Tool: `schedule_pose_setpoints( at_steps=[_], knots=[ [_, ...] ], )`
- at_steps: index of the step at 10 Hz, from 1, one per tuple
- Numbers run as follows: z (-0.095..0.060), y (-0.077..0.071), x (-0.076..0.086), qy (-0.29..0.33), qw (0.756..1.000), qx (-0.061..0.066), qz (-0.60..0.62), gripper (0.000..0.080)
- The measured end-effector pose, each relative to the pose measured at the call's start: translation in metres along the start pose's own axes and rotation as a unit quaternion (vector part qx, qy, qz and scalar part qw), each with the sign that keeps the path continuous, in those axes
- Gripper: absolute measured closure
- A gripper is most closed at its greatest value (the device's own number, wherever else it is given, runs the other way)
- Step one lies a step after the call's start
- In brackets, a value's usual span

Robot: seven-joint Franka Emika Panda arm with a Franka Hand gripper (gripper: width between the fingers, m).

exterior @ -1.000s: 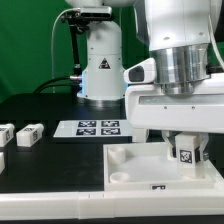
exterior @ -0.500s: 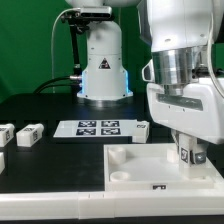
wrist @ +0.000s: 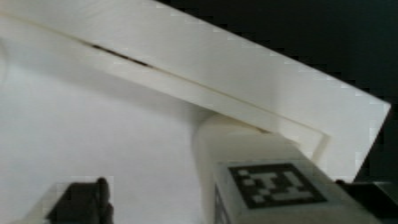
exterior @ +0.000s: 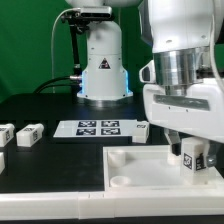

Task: Assemble one leg

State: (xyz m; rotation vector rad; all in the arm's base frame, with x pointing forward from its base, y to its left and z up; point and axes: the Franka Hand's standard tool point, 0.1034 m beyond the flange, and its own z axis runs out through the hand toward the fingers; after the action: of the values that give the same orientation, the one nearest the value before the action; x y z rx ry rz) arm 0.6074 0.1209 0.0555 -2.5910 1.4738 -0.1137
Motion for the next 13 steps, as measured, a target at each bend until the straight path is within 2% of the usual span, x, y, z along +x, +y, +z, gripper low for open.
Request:
schedule_pose_setpoints(
  at_steps=[3, 5, 7, 9, 10, 11, 13],
  knots=[
    [0.001, -0.003, -0.008, 0.004, 0.986, -0.005, -0.164, 0.0151],
    [0.001, -0.004, -0.009, 0.006, 0.965, -0.007, -0.263, 0.015],
    [0.0, -0.005, -0.008, -0.002, 0.917, -0.02, -0.399, 0.015],
    [-0.001, -0.012, -0.001, -0.01, 0.851, -0.035, -0.524, 0.015],
    [0.0, -0.013, 0.001, -0.014, 0.811, -0.043, -0.584, 0.015],
    [-0.001, -0.014, 0.002, -0.015, 0.782, -0.044, -0.622, 0.015],
    [-0.001, -0.014, 0.003, -0.014, 0.756, -0.044, -0.653, 0.015]
  ],
)
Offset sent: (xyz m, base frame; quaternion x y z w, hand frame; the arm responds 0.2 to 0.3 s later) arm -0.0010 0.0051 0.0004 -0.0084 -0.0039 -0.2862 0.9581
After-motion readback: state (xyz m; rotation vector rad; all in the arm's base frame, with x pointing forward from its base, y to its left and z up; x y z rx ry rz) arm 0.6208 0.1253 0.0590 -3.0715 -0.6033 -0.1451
